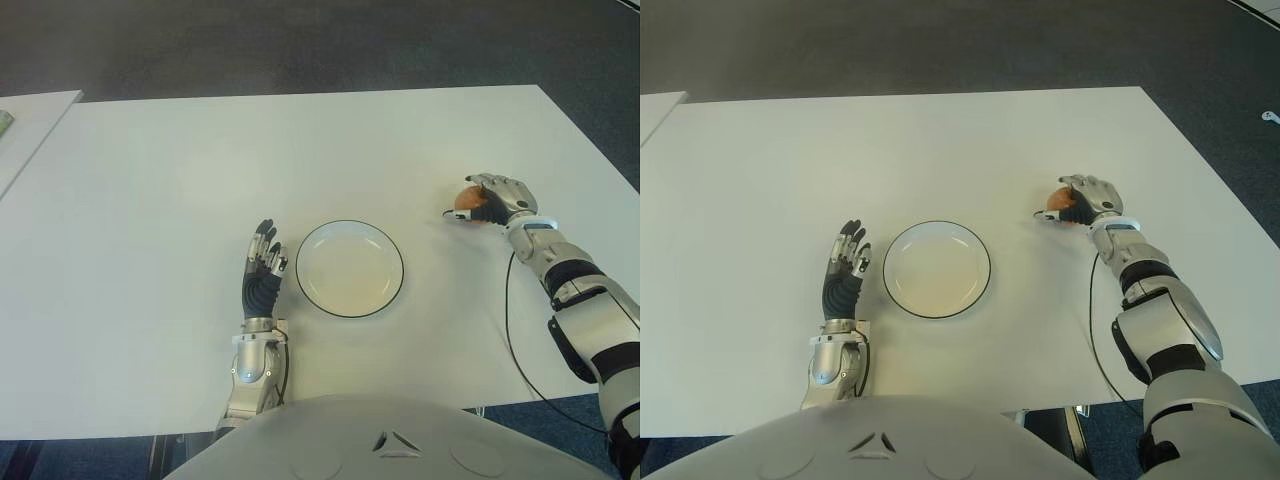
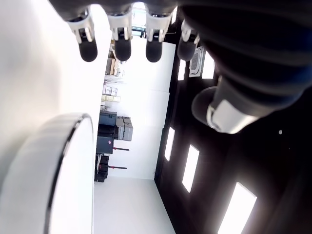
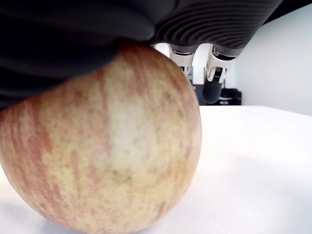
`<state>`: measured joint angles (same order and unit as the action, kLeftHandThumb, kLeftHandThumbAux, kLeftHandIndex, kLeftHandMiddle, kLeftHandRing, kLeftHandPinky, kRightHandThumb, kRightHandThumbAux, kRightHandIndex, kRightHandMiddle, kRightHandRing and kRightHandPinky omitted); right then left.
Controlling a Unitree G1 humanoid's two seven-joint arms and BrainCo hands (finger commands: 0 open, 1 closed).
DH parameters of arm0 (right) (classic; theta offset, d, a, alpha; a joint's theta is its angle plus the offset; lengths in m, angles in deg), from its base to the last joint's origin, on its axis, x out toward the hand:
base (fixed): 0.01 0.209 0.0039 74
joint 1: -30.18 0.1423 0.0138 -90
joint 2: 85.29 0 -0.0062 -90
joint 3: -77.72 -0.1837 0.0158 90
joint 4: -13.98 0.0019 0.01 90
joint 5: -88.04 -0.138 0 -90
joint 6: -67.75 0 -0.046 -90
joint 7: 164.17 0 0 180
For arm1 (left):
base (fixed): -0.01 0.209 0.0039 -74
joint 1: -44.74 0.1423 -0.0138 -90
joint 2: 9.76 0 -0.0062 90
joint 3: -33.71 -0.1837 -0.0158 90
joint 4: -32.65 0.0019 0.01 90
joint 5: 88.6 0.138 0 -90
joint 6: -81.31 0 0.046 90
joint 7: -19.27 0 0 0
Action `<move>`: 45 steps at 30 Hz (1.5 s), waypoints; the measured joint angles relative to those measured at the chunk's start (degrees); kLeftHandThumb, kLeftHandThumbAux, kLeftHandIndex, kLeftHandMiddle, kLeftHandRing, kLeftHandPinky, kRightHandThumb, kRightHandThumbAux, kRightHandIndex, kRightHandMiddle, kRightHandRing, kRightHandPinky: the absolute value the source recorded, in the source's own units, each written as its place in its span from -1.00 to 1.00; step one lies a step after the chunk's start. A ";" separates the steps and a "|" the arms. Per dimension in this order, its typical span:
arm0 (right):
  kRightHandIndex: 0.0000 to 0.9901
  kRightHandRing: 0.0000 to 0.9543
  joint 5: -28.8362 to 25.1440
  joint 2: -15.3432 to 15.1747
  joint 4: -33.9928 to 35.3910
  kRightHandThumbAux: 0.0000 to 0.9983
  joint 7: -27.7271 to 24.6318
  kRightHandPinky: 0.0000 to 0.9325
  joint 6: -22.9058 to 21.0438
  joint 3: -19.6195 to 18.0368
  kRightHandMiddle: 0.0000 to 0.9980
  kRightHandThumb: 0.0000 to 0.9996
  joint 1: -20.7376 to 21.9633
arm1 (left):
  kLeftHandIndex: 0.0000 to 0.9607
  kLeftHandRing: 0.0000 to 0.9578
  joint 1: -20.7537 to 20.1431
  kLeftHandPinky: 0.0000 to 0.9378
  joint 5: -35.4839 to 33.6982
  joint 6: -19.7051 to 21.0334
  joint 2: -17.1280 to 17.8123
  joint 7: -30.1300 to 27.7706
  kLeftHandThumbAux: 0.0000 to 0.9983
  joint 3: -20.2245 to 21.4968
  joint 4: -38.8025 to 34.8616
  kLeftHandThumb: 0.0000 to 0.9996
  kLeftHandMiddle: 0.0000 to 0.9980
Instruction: Put the apples into the plate.
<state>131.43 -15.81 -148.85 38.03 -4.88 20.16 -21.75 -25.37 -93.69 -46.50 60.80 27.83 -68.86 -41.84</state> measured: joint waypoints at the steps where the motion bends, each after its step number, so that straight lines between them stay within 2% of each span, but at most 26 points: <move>1: -0.21 0.04 0.00 -0.01 0.00 0.34 0.19 0.13 0.00 0.10 0.01 0.27 0.00 | -0.90 -0.94 -0.01 -0.95 0.00 -0.03 0.00 0.00 0.20 0.00 0.00 -0.71 -0.89; 3: -0.16 0.19 0.00 -0.01 -0.01 0.39 0.69 0.25 0.00 0.23 0.16 0.35 -0.01 | -0.90 -0.94 0.00 -0.94 0.00 -0.24 0.00 0.00 0.19 -0.03 0.00 -0.70 -0.89; 10: -0.13 0.36 -0.30 0.11 -0.05 0.42 2.38 0.37 -0.09 0.23 0.34 0.41 -0.29 | -0.92 -0.95 -0.02 -0.94 0.16 -1.56 0.00 0.01 0.19 -0.21 -0.02 -0.69 -0.89; 36: -0.11 0.66 -2.54 1.12 -0.09 0.42 2.48 0.72 -2.28 -0.26 0.63 0.44 -0.44 | -0.92 -0.95 -0.36 -0.92 2.32 -1.54 0.01 2.13 0.19 -0.70 0.47 -0.71 -0.91; 45: -0.11 0.70 -3.07 1.12 -0.09 0.42 2.17 0.69 -2.28 -0.37 0.68 0.44 -0.44 | -0.93 -0.96 -0.40 -0.96 2.48 -1.48 0.02 2.13 0.18 -0.79 0.50 -0.76 -0.92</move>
<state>128.36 -14.69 -148.94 40.20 -7.16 19.79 -22.20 -25.77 -91.21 -47.98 60.82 29.97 -69.65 -41.34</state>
